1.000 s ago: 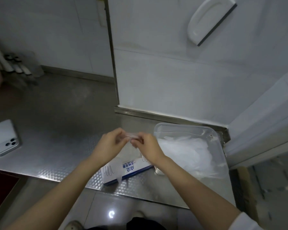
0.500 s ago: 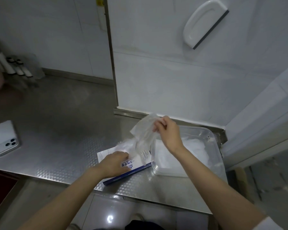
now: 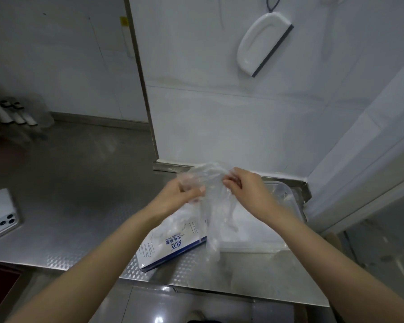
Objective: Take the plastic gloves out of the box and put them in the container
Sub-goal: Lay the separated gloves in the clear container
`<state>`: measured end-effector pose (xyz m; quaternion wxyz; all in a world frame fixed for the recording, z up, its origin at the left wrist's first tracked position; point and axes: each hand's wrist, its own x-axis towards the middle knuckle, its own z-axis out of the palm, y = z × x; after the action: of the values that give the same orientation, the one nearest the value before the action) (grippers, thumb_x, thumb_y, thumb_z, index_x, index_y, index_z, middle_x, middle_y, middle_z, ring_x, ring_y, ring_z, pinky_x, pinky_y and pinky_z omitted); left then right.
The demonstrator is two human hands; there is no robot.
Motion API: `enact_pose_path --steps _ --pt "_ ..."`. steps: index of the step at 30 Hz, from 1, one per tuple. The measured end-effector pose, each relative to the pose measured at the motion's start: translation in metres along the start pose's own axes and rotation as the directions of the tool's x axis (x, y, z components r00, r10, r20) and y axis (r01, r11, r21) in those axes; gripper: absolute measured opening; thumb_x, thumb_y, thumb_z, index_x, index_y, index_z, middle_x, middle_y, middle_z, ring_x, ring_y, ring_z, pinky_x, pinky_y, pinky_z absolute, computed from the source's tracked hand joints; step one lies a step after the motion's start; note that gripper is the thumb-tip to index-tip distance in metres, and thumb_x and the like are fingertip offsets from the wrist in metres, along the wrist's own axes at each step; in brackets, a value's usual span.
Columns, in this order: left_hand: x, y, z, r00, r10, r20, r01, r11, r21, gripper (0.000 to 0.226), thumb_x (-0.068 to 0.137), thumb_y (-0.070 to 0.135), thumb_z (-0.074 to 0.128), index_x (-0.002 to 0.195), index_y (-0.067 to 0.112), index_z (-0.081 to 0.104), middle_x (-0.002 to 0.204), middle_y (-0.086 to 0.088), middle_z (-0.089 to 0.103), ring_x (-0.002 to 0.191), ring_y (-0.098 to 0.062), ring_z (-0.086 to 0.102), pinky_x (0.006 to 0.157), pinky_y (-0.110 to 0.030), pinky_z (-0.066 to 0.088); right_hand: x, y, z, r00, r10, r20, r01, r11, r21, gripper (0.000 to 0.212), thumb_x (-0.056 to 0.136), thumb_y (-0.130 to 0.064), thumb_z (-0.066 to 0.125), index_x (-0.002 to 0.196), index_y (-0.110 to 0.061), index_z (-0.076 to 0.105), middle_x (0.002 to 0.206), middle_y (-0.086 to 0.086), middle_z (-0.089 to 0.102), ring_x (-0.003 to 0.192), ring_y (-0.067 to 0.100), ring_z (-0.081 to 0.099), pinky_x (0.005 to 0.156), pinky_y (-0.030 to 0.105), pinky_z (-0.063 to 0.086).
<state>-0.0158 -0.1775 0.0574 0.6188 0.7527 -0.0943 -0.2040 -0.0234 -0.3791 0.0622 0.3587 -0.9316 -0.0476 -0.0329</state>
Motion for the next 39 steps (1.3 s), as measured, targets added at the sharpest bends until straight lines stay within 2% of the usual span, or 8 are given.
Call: enact_pose_path --steps 8,14,19,23,27,32,35,39 --pt "0.005 -0.003 0.013 0.985 0.032 -0.172 -0.024 0.999 0.047 0.024 0.095 0.019 0.055 0.073 0.01 0.057 0.054 0.004 0.048 0.045 0.001 0.045 0.053 -0.01 0.041 -0.01 0.012 -0.009 0.965 0.248 0.09 -0.257 0.806 0.534 0.025 0.096 -0.009 0.052 0.071 -0.012 0.048 0.053 -0.005 0.054 0.048 0.005 0.05 0.054 0.02 0.048" --pt "0.01 -0.013 0.01 0.978 -0.074 -0.193 0.107 0.981 0.162 0.011 0.089 0.021 0.063 0.087 0.011 0.06 0.075 -0.002 0.058 0.068 -0.013 0.052 0.063 -0.019 0.041 -0.009 0.024 -0.021 0.978 0.204 -0.031 -0.179 0.914 0.365 0.02 0.096 -0.016 0.053 0.076 -0.013 0.052 0.054 -0.006 0.046 0.039 0.001 0.037 0.04 0.015 0.031" --pt "0.013 0.008 0.026 1.0 0.012 -0.004 -0.01 0.937 0.35 0.085 0.075 0.027 0.079 0.143 0.022 0.029 0.133 0.017 0.035 0.124 -0.002 0.035 0.101 -0.021 0.033 -0.018 0.019 -0.026 0.978 0.107 0.177 -0.159 0.936 0.314 0.018 0.095 -0.018 0.055 0.076 -0.018 0.056 0.057 -0.005 0.05 0.04 0.002 0.039 0.037 0.018 0.033" --pt "0.023 0.021 0.043 0.982 0.111 0.154 -0.163 0.909 0.385 0.019 0.084 0.012 0.07 0.102 0.016 0.065 0.097 0.004 0.067 0.091 -0.01 0.062 0.089 -0.03 0.048 -0.021 0.02 -0.029 0.943 0.044 0.33 -0.158 0.932 0.326 0.013 0.085 -0.024 0.068 0.081 -0.014 0.061 0.059 -0.006 0.052 0.046 0.003 0.038 0.043 0.018 0.032" --pt "0.034 0.024 0.044 0.984 0.04 0.174 -0.105 0.918 0.382 0.016 0.087 0.002 0.063 0.082 0.017 0.063 0.081 -0.005 0.07 0.081 -0.024 0.067 0.083 -0.031 0.052 -0.022 0.036 -0.046 0.893 0.064 0.446 -0.123 0.987 0.104 0.017 0.074 -0.017 0.079 0.077 -0.018 0.062 0.061 -0.014 0.049 0.052 0.001 0.043 0.052 0.013 0.031" --pt "0.054 0.043 0.048 0.952 0.3 -0.063 -0.236 0.847 0.477 0.009 0.087 0.014 0.065 0.081 0.008 0.065 0.089 -0.006 0.071 0.09 -0.019 0.066 0.087 -0.031 0.049 -0.013 0.043 -0.076 0.999 -0.01 -0.042 0.01 1.0 -0.013 0.022 0.076 -0.009 0.075 0.074 -0.023 0.058 0.074 -0.012 0.058 0.07 0.013 0.054 0.066 0.021 0.04" --pt "0.047 0.069 0.056 0.84 0.524 -0.14 -0.434 0.804 0.407 0.023 0.085 0.001 0.06 0.075 0.02 0.054 0.093 0.01 0.065 0.088 0.007 0.058 0.081 -0.007 0.04 -0.015 0.036 -0.089 0.909 -0.197 -0.368 0.174 0.98 -0.094 0.02 0.077 0.003 0.068 0.08 -0.017 0.062 0.081 -0.009 0.052 0.067 0.004 0.047 0.063 0.011 0.036" --pt "0.035 0.061 0.06 0.718 0.696 -0.001 -0.615 0.635 0.467 0.018 0.08 -0.003 0.058 0.074 0.013 0.051 0.105 0.001 0.06 0.104 -0.002 0.054 0.09 -0.013 0.038 -0.036 0.046 -0.089 0.826 -0.338 -0.452 0.256 0.938 -0.233 0.034 0.07 0.017 0.064 0.087 -0.012 0.065 0.089 -0.015 0.039 0.072 -0.009 0.043 0.059 0.008 0.034"
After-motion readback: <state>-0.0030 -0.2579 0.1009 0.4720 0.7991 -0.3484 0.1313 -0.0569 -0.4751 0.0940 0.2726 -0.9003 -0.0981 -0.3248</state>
